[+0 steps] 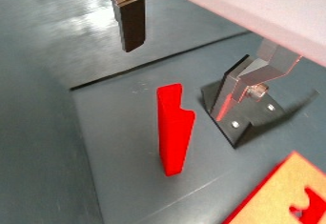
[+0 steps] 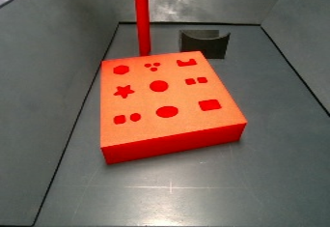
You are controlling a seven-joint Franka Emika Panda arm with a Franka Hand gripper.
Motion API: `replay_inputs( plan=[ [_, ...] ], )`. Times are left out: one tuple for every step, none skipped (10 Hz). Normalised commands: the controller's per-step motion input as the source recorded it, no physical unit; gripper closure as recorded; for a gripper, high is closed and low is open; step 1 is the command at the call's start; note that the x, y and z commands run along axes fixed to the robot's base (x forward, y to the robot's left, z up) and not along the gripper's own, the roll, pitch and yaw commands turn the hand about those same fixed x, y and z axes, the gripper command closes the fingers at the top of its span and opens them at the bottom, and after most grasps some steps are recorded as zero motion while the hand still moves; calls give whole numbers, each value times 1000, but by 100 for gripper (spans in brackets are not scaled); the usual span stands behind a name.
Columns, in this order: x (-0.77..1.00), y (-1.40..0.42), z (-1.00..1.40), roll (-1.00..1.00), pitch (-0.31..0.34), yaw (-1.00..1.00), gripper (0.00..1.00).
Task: Pick up the arch object. Move up. Rotate the arch object. Move to above the board. Insert the arch object.
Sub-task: Rotate the arch object.
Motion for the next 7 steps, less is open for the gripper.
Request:
replay_inputs(
  plan=[
    [36,21,-22,-6,31,-1000,0],
    [36,21,-22,-8,40,-955,0],
    [36,21,-21,-8,40,-716,0],
    [36,21,-21,-8,39,-421,0],
    [36,21,-20,-8,39,-317,0],
    [0,0,-1000,-8,39,-181,0],
    [12,2,-1000,-5,25,-124,0]
  ],
)
